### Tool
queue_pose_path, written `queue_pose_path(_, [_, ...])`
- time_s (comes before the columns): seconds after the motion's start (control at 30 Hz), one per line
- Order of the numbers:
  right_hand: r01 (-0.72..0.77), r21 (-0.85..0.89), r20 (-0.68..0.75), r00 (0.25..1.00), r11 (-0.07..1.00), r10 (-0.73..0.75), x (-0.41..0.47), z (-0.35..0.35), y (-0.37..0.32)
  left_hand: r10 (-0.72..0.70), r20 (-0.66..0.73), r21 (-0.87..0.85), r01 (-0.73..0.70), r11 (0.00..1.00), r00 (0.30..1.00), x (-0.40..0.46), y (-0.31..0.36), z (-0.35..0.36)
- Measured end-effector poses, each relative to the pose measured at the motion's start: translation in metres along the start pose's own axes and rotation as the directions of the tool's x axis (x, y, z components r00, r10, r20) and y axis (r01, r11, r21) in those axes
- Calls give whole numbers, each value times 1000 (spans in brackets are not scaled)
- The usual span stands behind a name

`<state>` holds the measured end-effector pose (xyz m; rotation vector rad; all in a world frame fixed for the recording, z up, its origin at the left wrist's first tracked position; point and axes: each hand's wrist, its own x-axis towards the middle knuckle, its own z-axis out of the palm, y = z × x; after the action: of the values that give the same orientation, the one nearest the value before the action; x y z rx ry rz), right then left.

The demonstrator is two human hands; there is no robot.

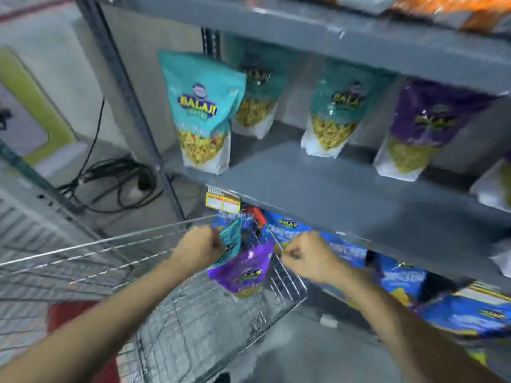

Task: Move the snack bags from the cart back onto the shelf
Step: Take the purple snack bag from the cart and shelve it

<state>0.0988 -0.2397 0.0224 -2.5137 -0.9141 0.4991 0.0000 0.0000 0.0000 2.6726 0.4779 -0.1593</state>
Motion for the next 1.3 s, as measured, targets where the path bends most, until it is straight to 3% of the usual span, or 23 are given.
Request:
queue_pose_path(0.03, [-48, -21, 74, 996, 999, 49, 9, 31, 8, -120, 174, 95, 104, 990, 978, 0, -14, 20])
queue_pose_path(0.1, [-159, -70, 283, 943, 985, 173, 25, 88, 22, -249, 360, 217, 179, 959, 899, -1, -37, 64])
queue_pose_path(0.13, [-248, -42, 372, 895, 968, 246, 29, 115, 29, -250, 413, 222, 169, 960, 876, -5, -46, 87])
queue_pose_path(0.2, [-362, -58, 425, 835, 931, 351, 35, 142, 32, -234, 528, -9, 282, 959, 816, -6, -65, 135])
queue_pose_path(0.23, [-454, 24, 399, 821, 891, 408, 39, 154, 37, -233, 556, -202, 402, 893, 797, -8, -67, 150])
queue_pose_path(0.3, [-544, 225, 319, 825, 809, 466, 52, 176, 48, -222, 428, -460, 422, 781, 876, -6, -79, 191])
queue_pose_path(0.33, [-539, 347, 265, 841, 768, 471, 59, 187, 53, -219, 320, -560, 371, 741, 922, -6, -77, 205])
queue_pose_path(0.4, [-470, 502, 164, 876, 726, 454, 69, 206, 68, -268, 171, -683, 310, 661, 948, -3, -64, 215])
queue_pose_path(0.57, [-351, 576, 45, 916, 738, 400, 69, 212, 73, -375, 39, -690, 296, 661, 926, 4, -63, 213])
queue_pose_path(0.67, [-246, 627, -12, 946, 739, 324, 52, 184, 50, -336, 31, -702, 260, 664, 941, -1, -63, 188])
queue_pose_path(0.83, [-6, 859, -161, 946, 513, 281, 2, 111, 23, -174, -44, -711, 91, 698, 984, -1, -38, 99])
queue_pose_path(0.9, [97, 883, -253, 923, 459, 290, -15, 74, 16, -114, -146, -675, -15, 738, 983, 3, -17, 65])
queue_pose_path(1.03, [284, 854, -440, 841, 437, 314, -44, -12, 14, -21, -302, -716, -212, 666, 953, 9, 73, -6])
queue_pose_path(1.2, [438, 751, -626, 710, 494, 322, -64, -115, 50, 109, -361, -759, -359, 542, 926, 35, 192, -50])
queue_pose_path(1.3, [442, 692, -686, 649, 571, 329, -68, -166, 92, 175, -427, -688, -444, 574, 887, 66, 256, -50])
